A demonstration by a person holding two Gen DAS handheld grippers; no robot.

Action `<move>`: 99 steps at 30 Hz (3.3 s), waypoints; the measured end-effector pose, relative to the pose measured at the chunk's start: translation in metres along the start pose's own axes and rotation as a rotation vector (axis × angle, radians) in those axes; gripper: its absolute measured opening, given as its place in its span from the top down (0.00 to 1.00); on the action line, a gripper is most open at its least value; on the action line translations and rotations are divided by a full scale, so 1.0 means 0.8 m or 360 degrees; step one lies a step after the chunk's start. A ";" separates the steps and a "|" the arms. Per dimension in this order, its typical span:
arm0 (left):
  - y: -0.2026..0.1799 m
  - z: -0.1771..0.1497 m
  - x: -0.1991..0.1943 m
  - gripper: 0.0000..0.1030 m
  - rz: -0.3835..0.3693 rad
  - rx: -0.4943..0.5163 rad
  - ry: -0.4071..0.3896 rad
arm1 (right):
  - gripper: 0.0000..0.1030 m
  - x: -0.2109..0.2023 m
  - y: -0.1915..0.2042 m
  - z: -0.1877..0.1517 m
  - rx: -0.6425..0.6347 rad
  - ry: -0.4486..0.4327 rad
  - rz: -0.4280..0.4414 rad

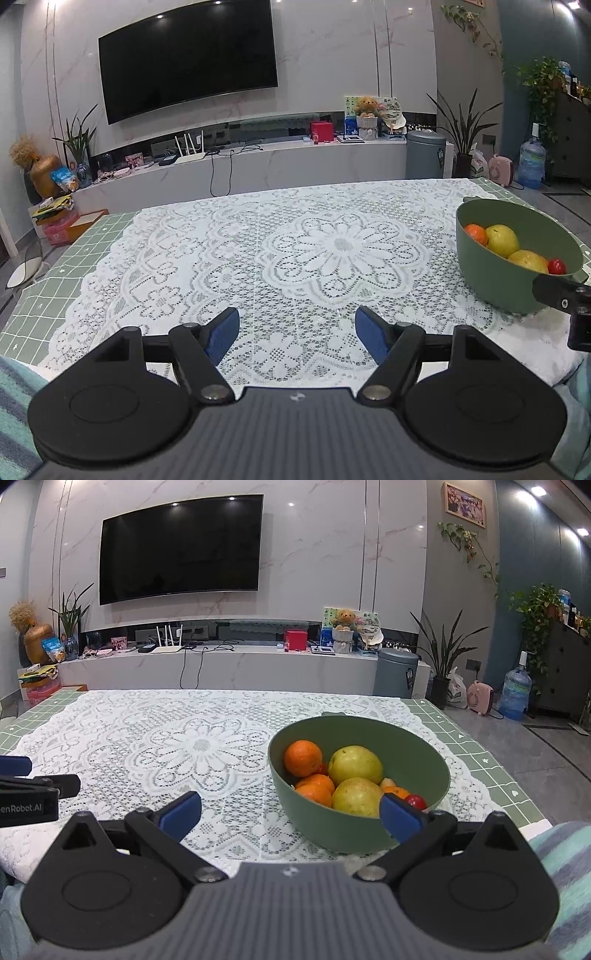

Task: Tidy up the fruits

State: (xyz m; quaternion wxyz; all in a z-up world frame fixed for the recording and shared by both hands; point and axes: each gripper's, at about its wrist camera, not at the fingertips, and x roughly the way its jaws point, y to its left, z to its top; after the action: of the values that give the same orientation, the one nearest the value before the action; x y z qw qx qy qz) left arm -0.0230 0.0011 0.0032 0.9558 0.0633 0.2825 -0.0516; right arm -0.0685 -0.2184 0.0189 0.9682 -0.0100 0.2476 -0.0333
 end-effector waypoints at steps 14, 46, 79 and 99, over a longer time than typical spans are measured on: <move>0.003 0.000 -0.003 0.18 -0.0017 -0.0006 -0.0002 | 0.04 0.004 0.000 -0.002 -0.0004 0.0023 -0.0002; 0.005 -0.001 0.000 0.18 -0.0035 -0.0010 0.0030 | 0.04 0.010 0.001 -0.002 0.0011 0.0066 0.0005; -0.004 0.002 -0.009 0.18 -0.0138 0.0018 -0.0030 | 0.04 0.012 0.000 -0.005 0.0037 0.0081 -0.0002; -0.001 0.003 -0.008 0.18 -0.0163 -0.0014 0.0009 | 0.04 0.013 0.000 -0.005 0.0037 0.0087 -0.0001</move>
State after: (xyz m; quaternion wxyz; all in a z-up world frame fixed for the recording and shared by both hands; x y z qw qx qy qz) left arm -0.0269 0.0005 0.0086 0.9514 0.0447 0.2882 -0.0989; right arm -0.0618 -0.2195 0.0103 0.9612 0.0020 0.2735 -0.0367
